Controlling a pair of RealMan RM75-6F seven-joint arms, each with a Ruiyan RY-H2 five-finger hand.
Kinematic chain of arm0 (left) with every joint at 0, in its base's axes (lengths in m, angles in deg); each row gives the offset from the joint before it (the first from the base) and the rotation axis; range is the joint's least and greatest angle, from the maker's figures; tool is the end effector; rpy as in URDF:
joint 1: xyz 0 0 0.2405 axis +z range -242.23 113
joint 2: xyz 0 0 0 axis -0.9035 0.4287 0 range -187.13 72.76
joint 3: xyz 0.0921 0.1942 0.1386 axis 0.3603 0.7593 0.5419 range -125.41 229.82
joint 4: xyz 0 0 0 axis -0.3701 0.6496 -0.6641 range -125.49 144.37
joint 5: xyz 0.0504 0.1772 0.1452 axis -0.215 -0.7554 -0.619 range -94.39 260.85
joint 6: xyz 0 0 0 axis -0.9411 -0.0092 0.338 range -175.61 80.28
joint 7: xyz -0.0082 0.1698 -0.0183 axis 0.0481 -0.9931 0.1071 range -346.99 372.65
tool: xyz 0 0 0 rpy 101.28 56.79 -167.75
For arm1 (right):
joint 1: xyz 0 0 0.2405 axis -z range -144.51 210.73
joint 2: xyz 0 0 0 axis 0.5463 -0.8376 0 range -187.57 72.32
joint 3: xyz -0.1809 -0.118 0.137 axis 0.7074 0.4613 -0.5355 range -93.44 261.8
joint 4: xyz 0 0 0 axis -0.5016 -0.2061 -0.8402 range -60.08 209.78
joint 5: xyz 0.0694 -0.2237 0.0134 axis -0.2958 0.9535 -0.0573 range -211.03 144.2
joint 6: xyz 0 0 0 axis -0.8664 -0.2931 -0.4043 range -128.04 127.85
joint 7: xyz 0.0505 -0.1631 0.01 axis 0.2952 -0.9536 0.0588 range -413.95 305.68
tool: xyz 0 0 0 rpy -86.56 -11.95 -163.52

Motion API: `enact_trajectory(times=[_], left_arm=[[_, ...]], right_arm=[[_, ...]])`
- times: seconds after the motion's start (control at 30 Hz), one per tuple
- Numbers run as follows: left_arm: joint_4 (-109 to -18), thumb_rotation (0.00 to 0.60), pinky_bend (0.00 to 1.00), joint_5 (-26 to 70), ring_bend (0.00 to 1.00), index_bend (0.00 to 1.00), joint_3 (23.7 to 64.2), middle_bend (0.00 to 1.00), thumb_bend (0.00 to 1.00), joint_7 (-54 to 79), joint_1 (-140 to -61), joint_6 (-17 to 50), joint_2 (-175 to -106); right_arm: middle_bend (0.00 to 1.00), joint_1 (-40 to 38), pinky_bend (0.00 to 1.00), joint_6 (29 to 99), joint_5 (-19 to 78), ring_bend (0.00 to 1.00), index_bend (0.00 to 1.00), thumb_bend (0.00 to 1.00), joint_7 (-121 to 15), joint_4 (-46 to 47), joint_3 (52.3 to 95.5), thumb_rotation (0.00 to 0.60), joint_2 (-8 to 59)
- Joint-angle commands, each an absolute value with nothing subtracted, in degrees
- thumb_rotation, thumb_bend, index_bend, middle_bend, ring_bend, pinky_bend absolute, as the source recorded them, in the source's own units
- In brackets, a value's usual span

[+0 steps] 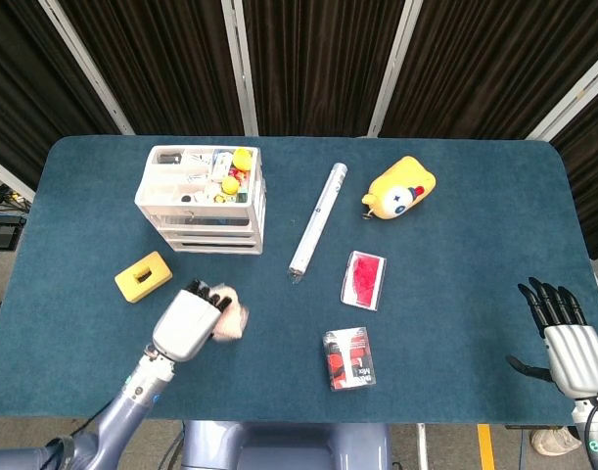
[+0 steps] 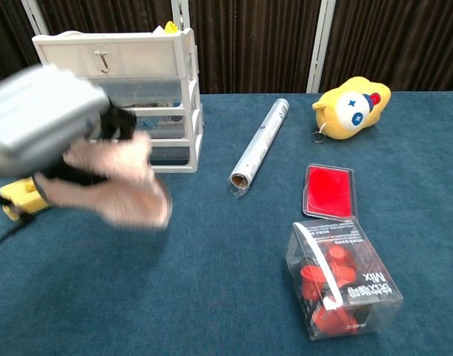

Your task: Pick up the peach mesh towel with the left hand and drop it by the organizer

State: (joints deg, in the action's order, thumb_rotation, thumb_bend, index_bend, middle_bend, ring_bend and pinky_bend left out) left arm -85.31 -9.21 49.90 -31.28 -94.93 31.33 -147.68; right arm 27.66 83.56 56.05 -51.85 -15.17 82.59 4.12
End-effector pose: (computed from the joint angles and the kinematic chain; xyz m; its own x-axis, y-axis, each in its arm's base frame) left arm -0.1036 0.2671 -0.0202 0.5858 -0.2537 0.7697 0.5961 -0.5086 -0.6213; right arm -0.3260 -0.2088 0.1432 0.4409 -0.0407 0.8967 -0.8963 -0.0728 0.4374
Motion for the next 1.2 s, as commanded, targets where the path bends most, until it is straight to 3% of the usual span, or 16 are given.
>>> enact_trajectory(times=[0.03,0.47,1.2], left_arm=[[-85.3,0.600,0.55,-11.8,0.67,0.96,47.1,0.76,0.64,-29.2,-97.3,30.9,-144.3],[-75.6,0.600,0.56,-22.7,0.68,0.96,44.2,0.76,0.64,-23.8,-105.1,27.5,-135.3],[-70.7,0.600,0.58,-21.7,0.68,0.96,45.4,0.77,0.64,-20.8,-105.0,27.8,-136.5]], right_arm=[[0.00,27.7,0.00,83.6,56.0,0.00,0.00,0.01,-51.9,-15.2,82.6,0.600,4.1],[0.00,27.7,0.00,83.6,56.0,0.00,0.00,0.01,-51.9,-15.2,82.6,0.600,4.2],[0.00,27.7,0.00,83.5,55.9,0.00,0.00,0.01,-51.7,-15.4,82.6,0.600,4.1]])
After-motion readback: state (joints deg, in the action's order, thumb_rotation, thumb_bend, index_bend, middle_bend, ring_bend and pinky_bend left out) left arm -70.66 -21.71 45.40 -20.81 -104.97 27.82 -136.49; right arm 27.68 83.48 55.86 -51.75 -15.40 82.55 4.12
